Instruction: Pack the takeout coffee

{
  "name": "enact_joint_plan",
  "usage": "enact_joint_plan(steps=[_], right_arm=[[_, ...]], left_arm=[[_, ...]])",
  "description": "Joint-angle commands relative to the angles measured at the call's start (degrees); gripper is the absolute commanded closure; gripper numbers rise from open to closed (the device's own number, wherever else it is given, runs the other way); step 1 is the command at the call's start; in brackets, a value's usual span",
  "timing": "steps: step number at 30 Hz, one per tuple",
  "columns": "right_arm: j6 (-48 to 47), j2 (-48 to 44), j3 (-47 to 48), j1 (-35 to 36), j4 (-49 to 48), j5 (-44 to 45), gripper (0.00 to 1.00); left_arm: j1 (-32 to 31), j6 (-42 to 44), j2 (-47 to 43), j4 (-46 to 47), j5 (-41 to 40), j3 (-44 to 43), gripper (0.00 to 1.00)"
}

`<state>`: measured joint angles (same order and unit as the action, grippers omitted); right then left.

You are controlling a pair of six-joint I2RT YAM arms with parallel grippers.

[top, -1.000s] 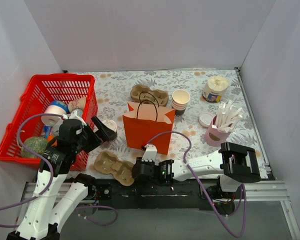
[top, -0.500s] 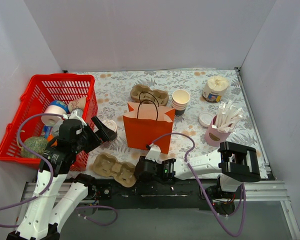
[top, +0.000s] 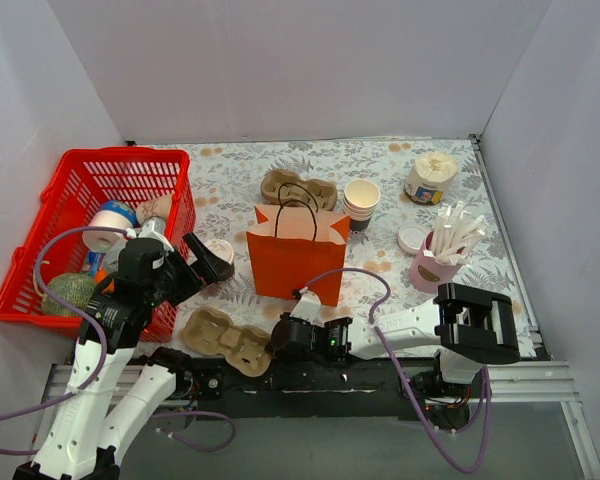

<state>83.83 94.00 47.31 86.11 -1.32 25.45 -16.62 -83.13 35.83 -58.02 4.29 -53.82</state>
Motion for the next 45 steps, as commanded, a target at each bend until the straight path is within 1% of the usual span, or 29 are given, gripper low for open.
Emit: enact_joint_plan(steps=[1,2,5,8,9,10,11,12,14,15,17,18,21,22,23,24,25,26,29,31,32,34,37,39,40,41,43,44,45], right_arm=[[0.55,-3.64,-0.73,0.03,1.23,1.27,0.99],[0.37,-4.51,-0.64,-0.06,4.45,1.61,0.99],[-1.99,-9.52,-1.08,0.03,8.86,2.76,0.99],[-4.98,-16.72,-0.73,-0.06,14.58,4.51,0.99],[-5.69,-21.00,-0.55,-0.23,18.51,5.04,0.99],[-6.74,-23.31,-0.38,-0.24,19.94,5.13,0.99],[-9.19,-25.42,0.76,-0.32,21.61,5.13,0.99],[-9.82,-29.44,1.90,-0.32,27.54,6.00,0.99],[-14.29,-33.25,3.92,-0.32,31.53,6.36,0.99],[-15.88,-36.48,6.63,-0.32,33.64,6.71,0.99],[-20.62,-39.32,9.54,-0.41,37.34,6.28,0.99],[-22.73,-41.24,12.78,-0.41,38.31,6.71,0.99],[-27.12,-43.19,18.94,-0.41,43.24,7.85,0.99],[-28.45,-43.54,22.27,-0.41,43.51,8.21,0.99],[-29.07,-43.98,23.60,-0.41,43.77,8.73,0.99],[-31.77,-44.77,24.92,-0.41,43.25,9.35,0.99],[-32.24,-45.04,27.72,-0.41,43.25,10.31,0.99],[-32.59,-45.13,29.49,-0.41,44.12,11.45,0.99],[-33.91,-45.30,34.75,-0.41,44.91,15.76,0.99],[-35.13,-44.17,38.89,-0.41,47.89,19.36,0.99],[-35.49,-42.68,42.91,-0.41,48.95,20.76,0.99],[-35.32,-41.01,46.72,-0.41,53.52,26.56,0.99],[-35.67,-36.53,55.41,-0.41,59.74,34.64,0.99],[-41.44,-35.11,56.49,-0.41,57.24,39.12,0.99],[-43.21,-35.11,55.53,-0.41,52.09,40.19,0.99],[-47.75,-35.20,54.30,-0.50,49.34,40.90,0.99],[-51.29,-35.02,51.31,-1.11,43.89,41.69,0.99],[-52.97,-34.59,50.87,-1.72,39.34,41.61,0.99],[-56.11,-34.23,50.34,-3.73,37.38,41.43,0.99]], left_arm=[[0.71,0.60,0.11,-4.56,-1.57,0.04,0.02],[0.71,0.69,0.20,-4.73,-1.57,-0.75,0.02],[0.71,1.48,0.20,-4.38,-1.31,-3.03,0.02],[0.71,1.92,0.64,-4.21,-1.22,-5.67,0.02],[0.71,1.92,0.90,-4.12,-0.96,-7.59,0.02],[0.71,2.01,1.25,-4.12,-0.87,-8.48,0.02],[0.71,2.18,1.52,-3.86,-0.95,-9.36,0.02],[0.71,2.19,1.78,-3.68,-0.96,-11.02,0.02],[0.71,2.19,3.01,-3.33,-1.92,-12.70,0.02],[0.71,2.27,3.45,-2.98,-2.27,-13.41,0.02],[0.71,2.10,5.64,-1.23,-2.28,-14.90,0.02],[0.71,1.84,6.61,-0.52,-1.84,-15.17,0.02],[0.71,1.39,10.82,2.55,0.88,-15.35,0.02],[0.71,0.96,11.71,4.47,1.33,-15.35,0.02],[0.71,0.96,12.67,5.80,3.07,-14.83,0.02],[0.80,0.96,13.99,7.29,4.31,-14.47,0.02],[0.71,0.26,14.96,10.09,5.45,-14.12,0.02],[0.71,-0.18,15.84,11.25,8.68,-13.86,0.02],[0.71,0.34,19.79,14.42,13.27,-14.38,0.02],[0.63,0.69,21.90,15.91,13.28,-14.38,0.02],[0.63,1.04,22.61,16.27,13.37,-14.47,0.02],[0.28,1.39,24.19,17.84,15.91,-14.47,0.02],[-1.65,1.57,25.42,19.17,15.58,-14.56,0.02],[-3.59,1.75,26.74,19.43,14.52,-15.08,0.02],[-4.38,1.75,27.27,19.78,13.47,-15.26,0.02],[-5.95,1.57,28.32,19.96,12.94,-15.26,0.02],[-7.54,1.57,29.38,20.05,11.36,-15.52,0.02],[-9.03,1.57,29.99,19.88,9.70,-15.52,0.02],[-9.74,1.66,30.78,19.70,8.98,-15.70,0.02]])
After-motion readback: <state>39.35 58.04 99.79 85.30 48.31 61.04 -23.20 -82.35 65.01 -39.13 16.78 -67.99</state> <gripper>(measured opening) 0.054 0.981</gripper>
